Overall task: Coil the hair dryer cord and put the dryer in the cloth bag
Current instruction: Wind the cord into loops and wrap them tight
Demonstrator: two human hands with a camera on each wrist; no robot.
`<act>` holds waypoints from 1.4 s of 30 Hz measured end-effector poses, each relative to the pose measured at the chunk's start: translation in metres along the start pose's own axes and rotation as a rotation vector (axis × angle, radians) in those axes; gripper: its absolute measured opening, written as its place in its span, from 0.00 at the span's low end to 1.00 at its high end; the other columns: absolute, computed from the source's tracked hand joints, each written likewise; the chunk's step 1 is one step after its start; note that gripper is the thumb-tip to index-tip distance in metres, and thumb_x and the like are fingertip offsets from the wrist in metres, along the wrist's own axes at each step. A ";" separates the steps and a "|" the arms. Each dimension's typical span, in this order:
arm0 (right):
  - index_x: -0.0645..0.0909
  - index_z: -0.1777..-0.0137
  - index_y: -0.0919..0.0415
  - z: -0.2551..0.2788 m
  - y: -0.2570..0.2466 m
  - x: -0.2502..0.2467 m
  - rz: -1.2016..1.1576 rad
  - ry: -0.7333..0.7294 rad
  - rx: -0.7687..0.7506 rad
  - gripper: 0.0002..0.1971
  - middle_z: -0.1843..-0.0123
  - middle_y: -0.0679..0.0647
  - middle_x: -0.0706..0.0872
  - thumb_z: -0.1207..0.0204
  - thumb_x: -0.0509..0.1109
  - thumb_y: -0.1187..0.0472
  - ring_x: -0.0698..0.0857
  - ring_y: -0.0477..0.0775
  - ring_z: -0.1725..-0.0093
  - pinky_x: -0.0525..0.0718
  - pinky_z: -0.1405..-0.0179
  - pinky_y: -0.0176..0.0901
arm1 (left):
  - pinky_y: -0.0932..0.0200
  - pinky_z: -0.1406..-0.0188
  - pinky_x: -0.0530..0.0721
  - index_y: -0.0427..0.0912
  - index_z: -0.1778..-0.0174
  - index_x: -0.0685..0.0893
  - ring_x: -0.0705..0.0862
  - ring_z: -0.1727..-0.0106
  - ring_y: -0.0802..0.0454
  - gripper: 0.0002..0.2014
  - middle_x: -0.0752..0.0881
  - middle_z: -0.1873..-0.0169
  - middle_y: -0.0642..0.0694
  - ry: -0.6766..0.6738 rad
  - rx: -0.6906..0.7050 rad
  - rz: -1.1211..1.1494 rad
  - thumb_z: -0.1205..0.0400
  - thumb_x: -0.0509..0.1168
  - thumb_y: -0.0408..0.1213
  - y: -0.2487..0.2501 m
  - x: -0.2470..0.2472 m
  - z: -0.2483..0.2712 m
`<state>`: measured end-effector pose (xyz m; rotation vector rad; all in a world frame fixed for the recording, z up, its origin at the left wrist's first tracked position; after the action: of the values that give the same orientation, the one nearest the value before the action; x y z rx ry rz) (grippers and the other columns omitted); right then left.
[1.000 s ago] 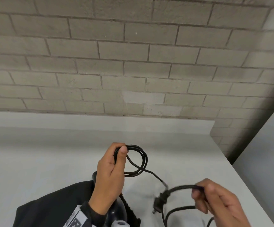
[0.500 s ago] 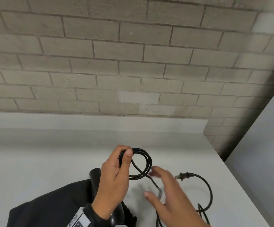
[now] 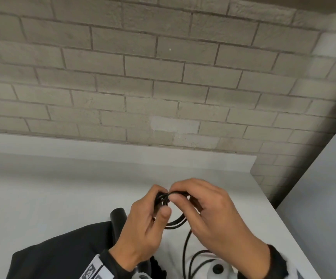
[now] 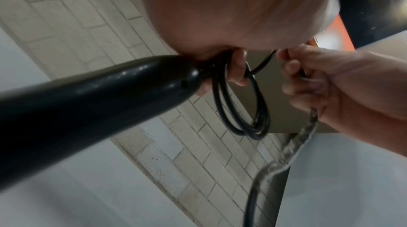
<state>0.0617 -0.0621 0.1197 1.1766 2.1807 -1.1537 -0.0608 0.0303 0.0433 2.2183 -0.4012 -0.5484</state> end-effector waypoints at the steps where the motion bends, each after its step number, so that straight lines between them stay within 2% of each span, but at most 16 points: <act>1: 0.84 0.50 0.50 -0.006 -0.001 -0.001 -0.035 -0.017 0.013 0.03 0.57 0.39 0.86 0.18 0.69 0.57 0.83 0.41 0.60 0.80 0.62 0.32 | 0.68 0.73 0.68 0.50 0.49 0.79 0.68 0.74 0.60 0.28 0.73 0.73 0.59 -0.025 0.015 -0.018 0.20 0.51 0.72 0.002 0.000 0.001; 3: 0.85 0.53 0.51 -0.015 0.000 -0.001 -0.109 -0.032 0.051 0.03 0.59 0.41 0.87 0.19 0.70 0.58 0.85 0.47 0.59 0.83 0.61 0.40 | 0.72 0.70 0.71 0.52 0.46 0.80 0.73 0.73 0.60 0.22 0.79 0.69 0.61 -0.036 0.008 -0.040 0.19 0.57 0.67 0.004 0.002 0.001; 5: 0.86 0.54 0.52 -0.021 0.004 0.002 -0.166 -0.019 0.094 0.03 0.59 0.44 0.88 0.20 0.71 0.58 0.86 0.49 0.58 0.84 0.61 0.42 | 0.75 0.68 0.73 0.49 0.45 0.82 0.78 0.71 0.62 0.18 0.85 0.65 0.58 -0.041 -0.002 -0.010 0.16 0.59 0.59 0.003 0.004 0.002; 9: 0.86 0.53 0.47 -0.019 0.022 0.013 -0.317 0.069 0.265 0.02 0.59 0.46 0.87 0.22 0.73 0.57 0.83 0.46 0.65 0.83 0.61 0.42 | 0.77 0.72 0.68 0.46 0.57 0.80 0.72 0.75 0.64 0.22 0.77 0.74 0.62 0.026 0.011 -0.016 0.15 0.54 0.61 0.004 0.004 0.005; 13: 0.86 0.55 0.49 -0.006 0.034 0.027 -0.433 0.124 0.386 0.04 0.60 0.46 0.88 0.21 0.72 0.59 0.83 0.52 0.64 0.82 0.60 0.45 | 0.71 0.74 0.68 0.53 0.60 0.77 0.70 0.75 0.62 0.23 0.75 0.76 0.51 0.121 -0.024 0.012 0.17 0.51 0.67 -0.002 0.003 0.007; 16: 0.88 0.52 0.49 0.006 0.034 0.030 -0.525 0.098 0.398 0.08 0.57 0.46 0.91 0.18 0.67 0.53 0.88 0.46 0.57 0.84 0.56 0.42 | 0.63 0.75 0.71 0.61 0.57 0.78 0.71 0.75 0.58 0.19 0.77 0.74 0.55 0.198 -0.040 0.004 0.16 0.49 0.68 -0.005 0.004 0.006; 18: 0.88 0.49 0.48 0.015 0.032 0.031 -0.566 0.030 0.394 0.09 0.57 0.45 0.90 0.20 0.69 0.47 0.84 0.43 0.61 0.81 0.61 0.38 | 0.59 0.75 0.72 0.63 0.53 0.78 0.73 0.75 0.53 0.19 0.79 0.74 0.54 0.243 -0.057 -0.003 0.17 0.48 0.69 -0.005 0.005 0.004; 19: 0.87 0.49 0.46 0.018 0.032 0.032 -0.554 -0.002 0.403 0.08 0.57 0.46 0.89 0.24 0.72 0.47 0.83 0.45 0.62 0.82 0.63 0.41 | 0.59 0.75 0.72 0.64 0.50 0.77 0.74 0.75 0.52 0.19 0.79 0.73 0.51 0.260 -0.067 -0.001 0.17 0.48 0.70 -0.005 0.005 0.003; 21: 0.86 0.49 0.45 0.023 0.035 0.033 -0.517 -0.054 0.433 0.07 0.55 0.48 0.90 0.26 0.76 0.55 0.85 0.55 0.60 0.84 0.57 0.49 | 0.62 0.75 0.72 0.67 0.44 0.74 0.74 0.75 0.54 0.19 0.78 0.73 0.50 0.272 -0.090 0.013 0.19 0.48 0.72 -0.005 0.006 0.003; 24: 0.88 0.50 0.49 0.025 0.041 0.032 -0.539 -0.097 0.449 0.09 0.54 0.49 0.91 0.24 0.74 0.65 0.87 0.57 0.51 0.84 0.46 0.52 | 0.67 0.73 0.71 0.67 0.40 0.74 0.75 0.74 0.59 0.21 0.77 0.75 0.53 0.244 -0.091 0.018 0.19 0.47 0.71 -0.005 0.007 0.004; 27: 0.89 0.53 0.51 0.023 0.046 0.026 -0.576 -0.149 0.470 0.08 0.56 0.48 0.92 0.25 0.75 0.66 0.89 0.56 0.50 0.84 0.43 0.53 | 0.69 0.72 0.72 0.63 0.48 0.78 0.76 0.73 0.59 0.21 0.78 0.74 0.55 0.223 -0.075 -0.017 0.17 0.46 0.69 -0.006 0.009 0.005; 30: 0.89 0.54 0.48 0.023 0.046 0.025 -0.593 -0.181 0.466 0.09 0.57 0.46 0.91 0.26 0.76 0.65 0.88 0.46 0.53 0.83 0.47 0.42 | 0.67 0.74 0.71 0.60 0.55 0.78 0.74 0.74 0.57 0.22 0.77 0.75 0.51 0.241 -0.082 -0.035 0.17 0.45 0.69 -0.006 0.010 0.004; 34: 0.88 0.53 0.48 0.026 0.044 0.034 -0.549 -0.098 0.427 0.09 0.55 0.52 0.92 0.26 0.76 0.64 0.87 0.48 0.54 0.81 0.51 0.43 | 0.57 0.78 0.70 0.56 0.59 0.79 0.71 0.77 0.47 0.21 0.75 0.77 0.44 0.288 -0.094 -0.031 0.16 0.50 0.66 -0.002 0.010 0.002; 38: 0.84 0.50 0.44 0.032 0.043 0.044 -0.592 0.031 0.419 0.16 0.56 0.52 0.91 0.28 0.78 0.67 0.87 0.48 0.53 0.82 0.49 0.44 | 0.65 0.78 0.68 0.56 0.60 0.81 0.68 0.79 0.58 0.15 0.75 0.79 0.51 0.279 -0.122 0.016 0.17 0.55 0.58 -0.001 0.010 -0.001; 40: 0.79 0.48 0.37 0.037 0.043 0.052 -0.534 0.174 0.418 0.22 0.53 0.48 0.90 0.30 0.81 0.66 0.86 0.48 0.51 0.80 0.48 0.38 | 0.65 0.78 0.67 0.56 0.61 0.80 0.67 0.79 0.60 0.15 0.73 0.80 0.54 0.282 -0.131 0.003 0.17 0.55 0.57 -0.001 0.011 -0.001; 42: 0.76 0.47 0.37 0.041 0.043 0.058 -0.277 0.379 0.312 0.25 0.49 0.40 0.83 0.34 0.83 0.62 0.82 0.46 0.50 0.77 0.48 0.30 | 0.63 0.79 0.66 0.55 0.62 0.79 0.66 0.79 0.60 0.16 0.70 0.82 0.55 0.297 -0.137 -0.005 0.16 0.54 0.58 -0.002 0.013 -0.001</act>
<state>0.0630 -0.0545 0.0369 1.3407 2.5790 -1.5360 -0.0491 0.0266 0.0390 2.1256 -0.1964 -0.2349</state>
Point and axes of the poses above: each hand's wrist, its own z-axis away from the middle knuckle, its own x-axis out of the palm, y = z × x, the point moved 1 cm from there along -z, towards the middle knuckle
